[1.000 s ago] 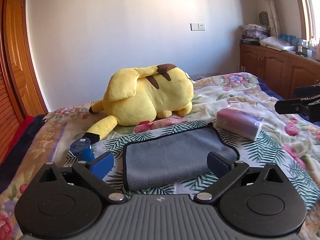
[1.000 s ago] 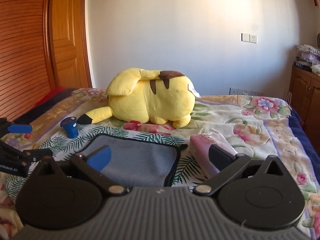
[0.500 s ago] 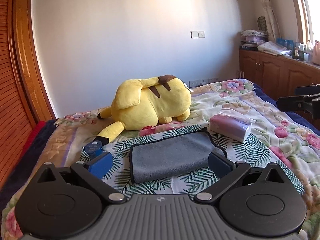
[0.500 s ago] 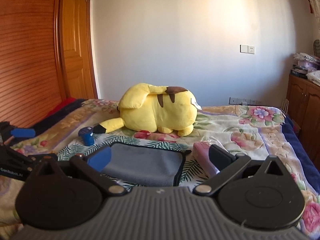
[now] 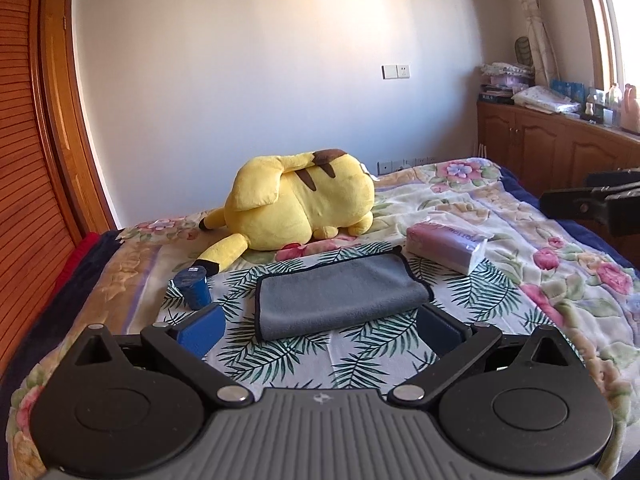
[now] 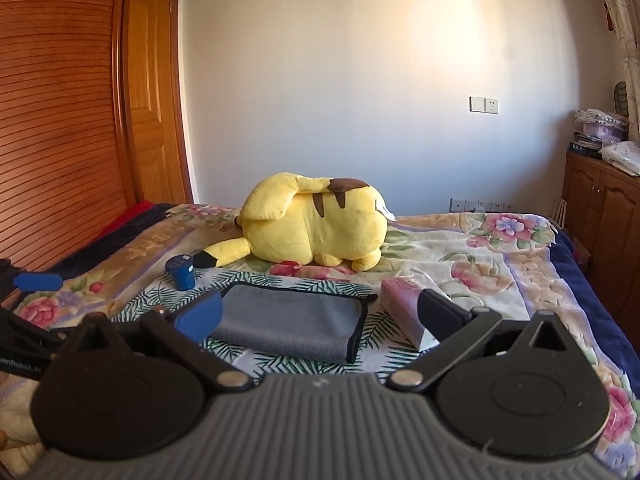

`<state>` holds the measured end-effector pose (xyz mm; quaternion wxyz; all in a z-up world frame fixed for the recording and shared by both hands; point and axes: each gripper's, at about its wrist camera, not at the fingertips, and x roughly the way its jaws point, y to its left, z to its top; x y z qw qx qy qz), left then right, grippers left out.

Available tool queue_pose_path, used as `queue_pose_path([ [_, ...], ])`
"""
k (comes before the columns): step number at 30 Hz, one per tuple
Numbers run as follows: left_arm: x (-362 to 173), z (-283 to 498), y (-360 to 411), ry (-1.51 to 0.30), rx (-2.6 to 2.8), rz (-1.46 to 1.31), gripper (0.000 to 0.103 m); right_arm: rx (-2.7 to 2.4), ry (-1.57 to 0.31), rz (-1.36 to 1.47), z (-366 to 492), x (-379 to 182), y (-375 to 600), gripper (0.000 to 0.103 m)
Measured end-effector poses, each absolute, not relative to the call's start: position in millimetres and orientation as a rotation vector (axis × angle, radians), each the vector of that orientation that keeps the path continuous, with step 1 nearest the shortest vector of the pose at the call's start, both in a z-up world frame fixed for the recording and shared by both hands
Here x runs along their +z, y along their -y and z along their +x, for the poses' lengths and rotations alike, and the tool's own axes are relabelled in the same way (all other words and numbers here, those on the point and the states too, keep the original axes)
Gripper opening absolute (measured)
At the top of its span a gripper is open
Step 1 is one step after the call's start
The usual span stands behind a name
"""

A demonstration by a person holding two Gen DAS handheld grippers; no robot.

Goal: Fold towel

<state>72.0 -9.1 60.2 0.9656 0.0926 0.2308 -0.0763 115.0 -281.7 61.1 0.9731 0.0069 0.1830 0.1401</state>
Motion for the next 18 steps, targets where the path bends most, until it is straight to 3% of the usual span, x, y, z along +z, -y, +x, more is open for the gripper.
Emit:
queue_pose_path([
  [18,33.6,31.0,4.6,-0.485,-0.137,0.154,0.103,0.310,-0.392,0.044,77.2,33.7,261.6,0.103],
])
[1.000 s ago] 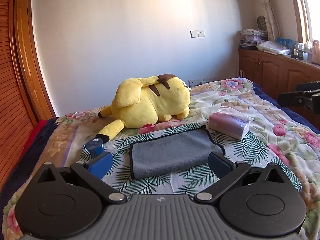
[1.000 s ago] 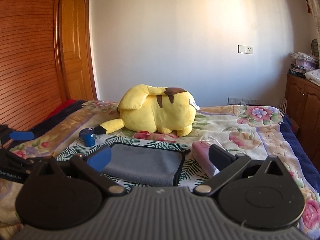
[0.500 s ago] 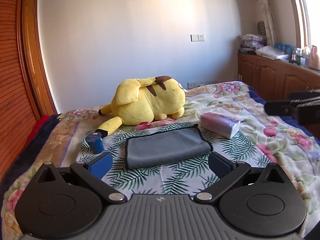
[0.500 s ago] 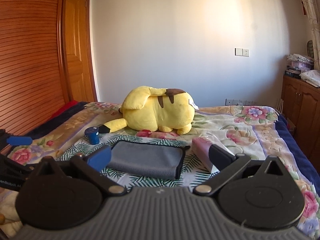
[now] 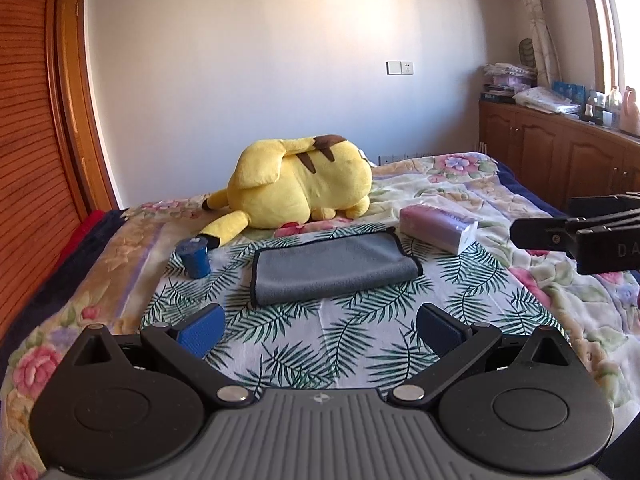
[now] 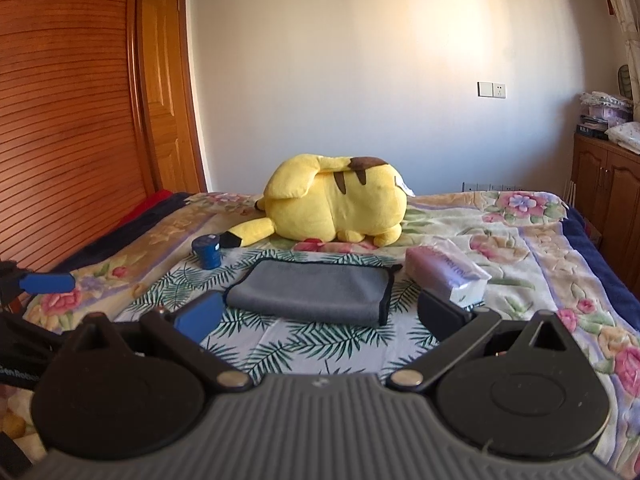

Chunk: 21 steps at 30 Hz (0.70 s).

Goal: Fold towel

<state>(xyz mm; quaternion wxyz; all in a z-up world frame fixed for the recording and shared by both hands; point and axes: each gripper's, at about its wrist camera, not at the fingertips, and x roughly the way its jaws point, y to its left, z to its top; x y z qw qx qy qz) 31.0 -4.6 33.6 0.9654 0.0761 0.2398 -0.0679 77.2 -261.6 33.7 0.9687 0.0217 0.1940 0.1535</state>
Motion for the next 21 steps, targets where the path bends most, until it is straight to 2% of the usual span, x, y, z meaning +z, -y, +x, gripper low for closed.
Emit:
queue_pose_path([
  [21,-16.1,20.0,0.1,-0.517,-0.112,0.142,0.103,0.286,-0.418,0.008,51.6,-11.9,253.5,0.103],
])
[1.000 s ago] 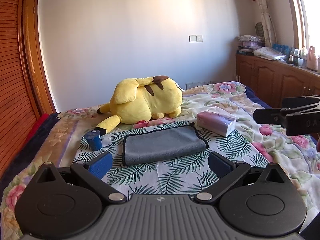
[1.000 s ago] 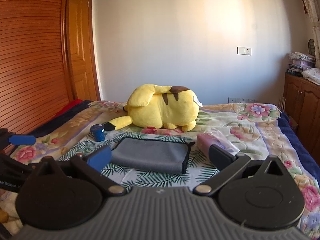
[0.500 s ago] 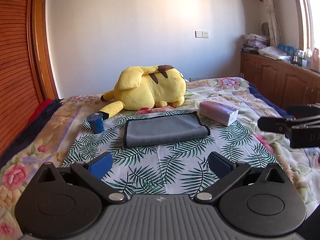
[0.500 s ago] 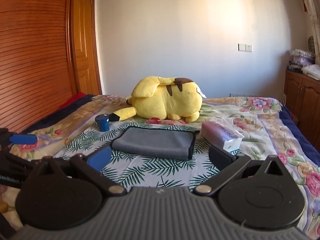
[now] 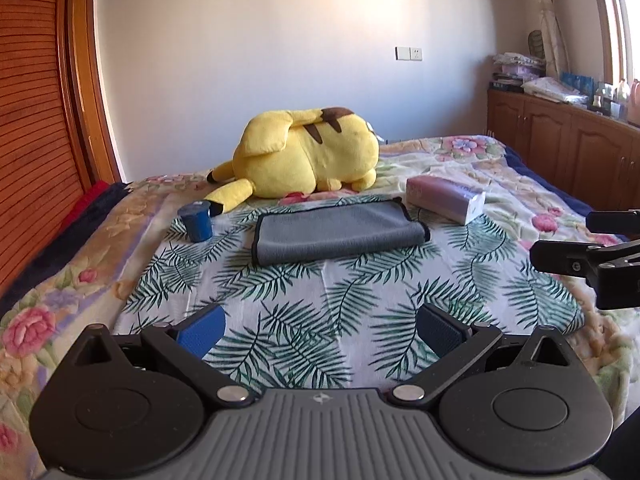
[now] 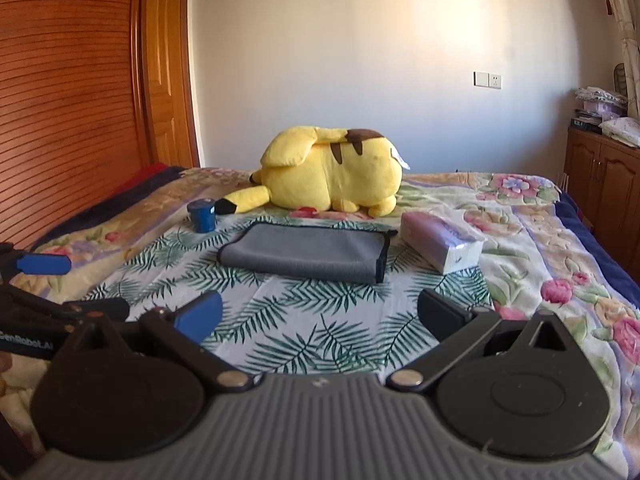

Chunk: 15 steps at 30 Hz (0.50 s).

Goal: Fold towel

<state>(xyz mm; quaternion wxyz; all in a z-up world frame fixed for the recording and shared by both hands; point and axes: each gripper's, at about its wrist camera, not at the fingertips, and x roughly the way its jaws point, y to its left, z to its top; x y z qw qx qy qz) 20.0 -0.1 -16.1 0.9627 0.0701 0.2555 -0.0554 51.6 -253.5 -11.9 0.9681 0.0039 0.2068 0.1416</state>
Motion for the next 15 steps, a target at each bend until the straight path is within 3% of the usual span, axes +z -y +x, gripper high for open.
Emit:
queue_pose_path([
  [15,-41.2,30.2,-5.8,-0.514,-0.098,0.122,0.103,0.255,-0.466,0.014,58.8,-38.5,254.0,0.103],
])
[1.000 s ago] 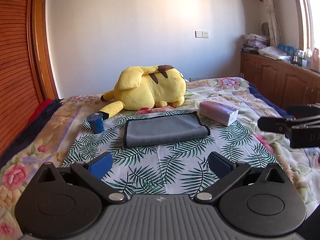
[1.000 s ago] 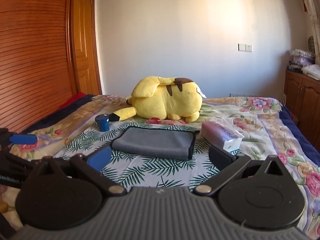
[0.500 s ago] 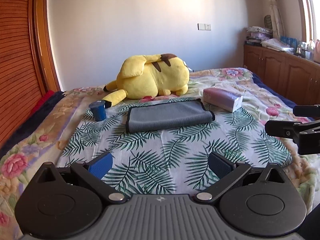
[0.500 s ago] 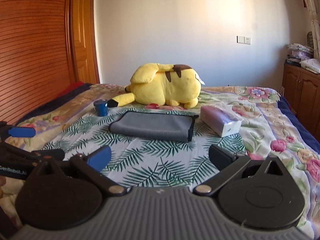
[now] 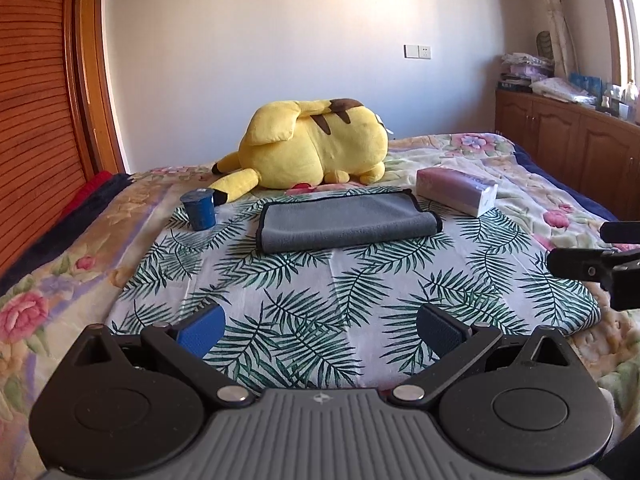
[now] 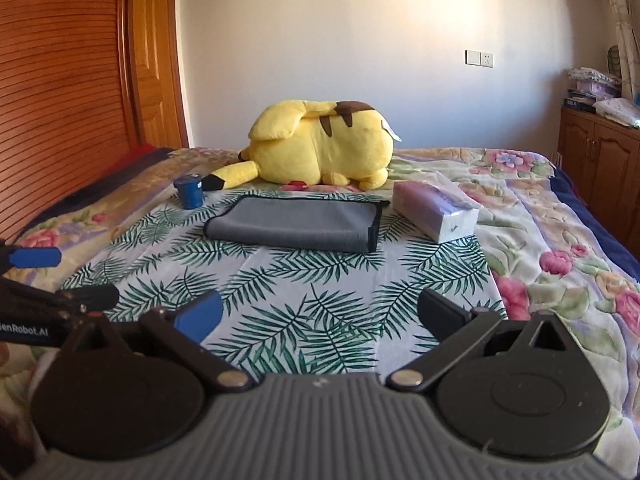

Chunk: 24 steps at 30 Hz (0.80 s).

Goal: Fold towel

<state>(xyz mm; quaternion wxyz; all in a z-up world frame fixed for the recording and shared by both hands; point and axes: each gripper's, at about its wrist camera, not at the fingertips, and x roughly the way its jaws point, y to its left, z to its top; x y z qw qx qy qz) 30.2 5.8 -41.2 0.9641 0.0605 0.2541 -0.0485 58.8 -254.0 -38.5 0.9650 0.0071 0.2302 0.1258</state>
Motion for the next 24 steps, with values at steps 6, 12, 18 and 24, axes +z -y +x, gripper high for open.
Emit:
queue_pose_path([
  [6,-41.7,30.0,-6.1,-0.511,-0.099,0.119,0.103,0.254,-0.463,0.014,59.9,-40.0,253.8,0.103],
  [12,-40.8,30.2,-8.5,-0.500,-0.085,0.118,0.103,0.248,-0.461,0.019,62.0,-41.2,254.5,0.103],
  [18,-35.5,25.6,-10.2,-0.459,-0.070,0.121,0.103,0.244,-0.452,0.031,61.8,-41.2,258.0,0.103],
  [24,-30.6,21.0,-13.0,-0.427,-0.055,0.118,0.103,0.236,-0.441,0.044,62.5,-40.6,261.6,0.103],
])
